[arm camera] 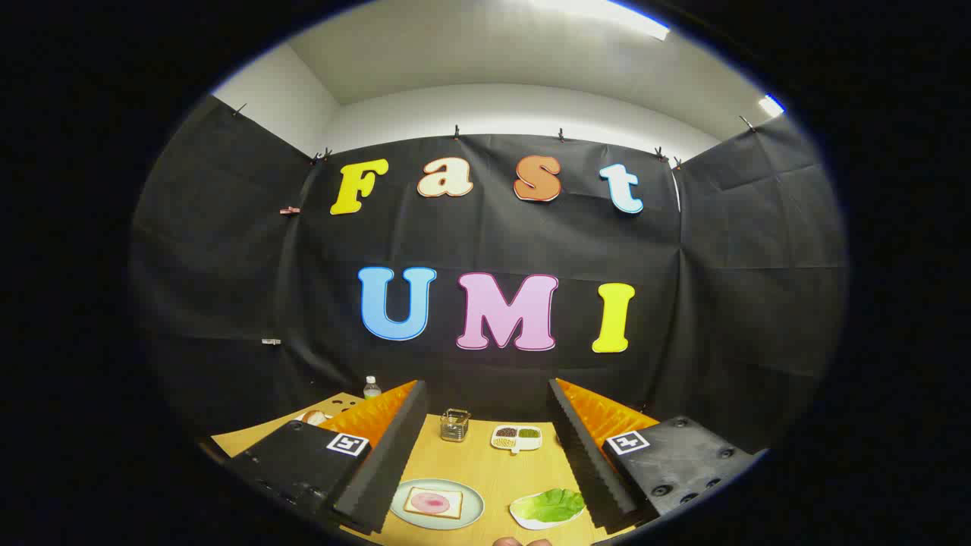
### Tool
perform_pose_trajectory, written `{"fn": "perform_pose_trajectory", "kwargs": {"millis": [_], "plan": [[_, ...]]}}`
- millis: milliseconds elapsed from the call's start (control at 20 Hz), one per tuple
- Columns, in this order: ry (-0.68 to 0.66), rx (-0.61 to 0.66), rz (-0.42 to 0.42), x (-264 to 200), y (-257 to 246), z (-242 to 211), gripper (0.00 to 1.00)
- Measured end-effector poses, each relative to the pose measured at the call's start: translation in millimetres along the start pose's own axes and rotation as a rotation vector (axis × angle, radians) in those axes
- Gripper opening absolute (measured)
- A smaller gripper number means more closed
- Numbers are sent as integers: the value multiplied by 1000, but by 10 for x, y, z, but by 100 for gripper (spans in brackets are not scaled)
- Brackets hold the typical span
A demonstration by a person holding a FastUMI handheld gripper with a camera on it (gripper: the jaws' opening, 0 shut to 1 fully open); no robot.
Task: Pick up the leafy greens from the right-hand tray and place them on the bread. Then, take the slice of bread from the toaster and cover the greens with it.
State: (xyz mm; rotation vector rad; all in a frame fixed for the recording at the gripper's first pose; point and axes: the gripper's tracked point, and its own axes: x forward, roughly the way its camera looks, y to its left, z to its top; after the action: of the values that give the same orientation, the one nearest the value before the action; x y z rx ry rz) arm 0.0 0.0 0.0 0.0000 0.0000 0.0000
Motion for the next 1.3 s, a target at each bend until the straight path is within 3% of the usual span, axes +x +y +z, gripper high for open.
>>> {"fn": "perform_pose_trajectory", "kwargs": {"millis": [550, 850, 1300], "plan": [[101, 81, -31, -30, -17, -275, 98], [113, 47, -52, 13, -129, -383, 98], [238, 75, -76, 237, -374, -867, 98]]}}
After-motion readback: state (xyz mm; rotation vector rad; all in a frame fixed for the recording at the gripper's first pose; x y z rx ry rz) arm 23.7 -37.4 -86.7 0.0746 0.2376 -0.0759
